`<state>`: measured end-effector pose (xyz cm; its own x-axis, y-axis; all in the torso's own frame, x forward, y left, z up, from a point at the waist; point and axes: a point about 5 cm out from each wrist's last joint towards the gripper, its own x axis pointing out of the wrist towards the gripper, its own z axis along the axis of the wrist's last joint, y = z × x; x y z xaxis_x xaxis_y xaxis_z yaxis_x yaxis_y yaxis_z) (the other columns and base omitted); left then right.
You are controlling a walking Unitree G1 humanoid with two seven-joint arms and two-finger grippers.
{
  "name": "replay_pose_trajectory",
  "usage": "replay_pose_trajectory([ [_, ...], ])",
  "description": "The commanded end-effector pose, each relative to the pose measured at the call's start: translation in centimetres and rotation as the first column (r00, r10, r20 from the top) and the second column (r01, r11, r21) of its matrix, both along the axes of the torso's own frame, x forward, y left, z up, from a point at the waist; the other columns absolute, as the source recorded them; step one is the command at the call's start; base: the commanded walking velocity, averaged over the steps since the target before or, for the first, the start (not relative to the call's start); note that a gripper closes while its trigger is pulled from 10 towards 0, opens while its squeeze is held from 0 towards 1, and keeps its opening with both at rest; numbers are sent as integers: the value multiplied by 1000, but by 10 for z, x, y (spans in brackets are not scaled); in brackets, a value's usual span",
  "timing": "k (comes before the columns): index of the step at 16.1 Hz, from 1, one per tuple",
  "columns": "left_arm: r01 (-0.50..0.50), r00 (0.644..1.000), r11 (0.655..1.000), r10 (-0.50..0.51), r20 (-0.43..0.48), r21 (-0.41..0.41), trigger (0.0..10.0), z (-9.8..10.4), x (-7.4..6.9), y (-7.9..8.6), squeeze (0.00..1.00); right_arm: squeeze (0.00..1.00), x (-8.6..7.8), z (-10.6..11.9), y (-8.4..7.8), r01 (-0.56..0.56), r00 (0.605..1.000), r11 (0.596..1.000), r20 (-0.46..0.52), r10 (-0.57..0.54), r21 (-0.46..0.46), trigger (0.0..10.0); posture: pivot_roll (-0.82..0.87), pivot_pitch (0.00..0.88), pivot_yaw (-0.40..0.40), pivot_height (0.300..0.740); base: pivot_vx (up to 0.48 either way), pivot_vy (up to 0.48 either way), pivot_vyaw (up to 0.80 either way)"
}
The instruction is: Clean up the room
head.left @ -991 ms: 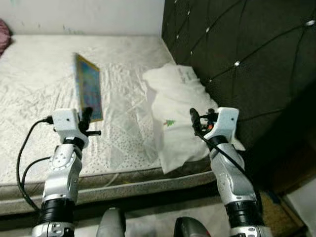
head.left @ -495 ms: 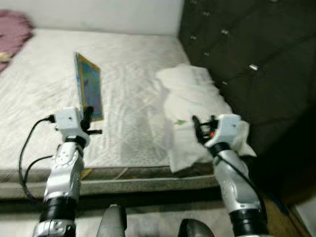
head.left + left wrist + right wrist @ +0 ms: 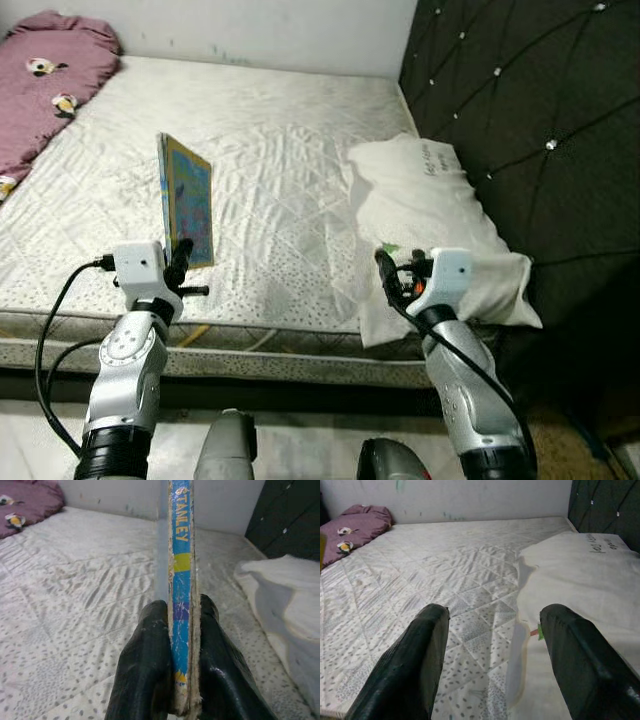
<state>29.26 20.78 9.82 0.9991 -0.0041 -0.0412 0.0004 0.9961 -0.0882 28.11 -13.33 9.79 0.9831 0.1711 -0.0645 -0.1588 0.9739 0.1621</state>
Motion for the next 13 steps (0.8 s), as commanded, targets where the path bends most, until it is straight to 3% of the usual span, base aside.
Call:
replay_pose_trajectory([
  [1, 23, 999, 1000, -23, 48, -1, 10000, 11, 1, -4, 0, 0, 2, 6, -5, 14, 1000, 1000, 13, -14, -5, 10000, -37, 31, -66, 662, 326, 0, 0],
  [13, 37, 999, 999, -37, 36, 1, 10000, 11, 3, -8, 0, 0, 0, 10, -5, 12, 1000, 1000, 7, -12, -7, 10000, -40, 41, -72, 662, 385, 0, 0],
])
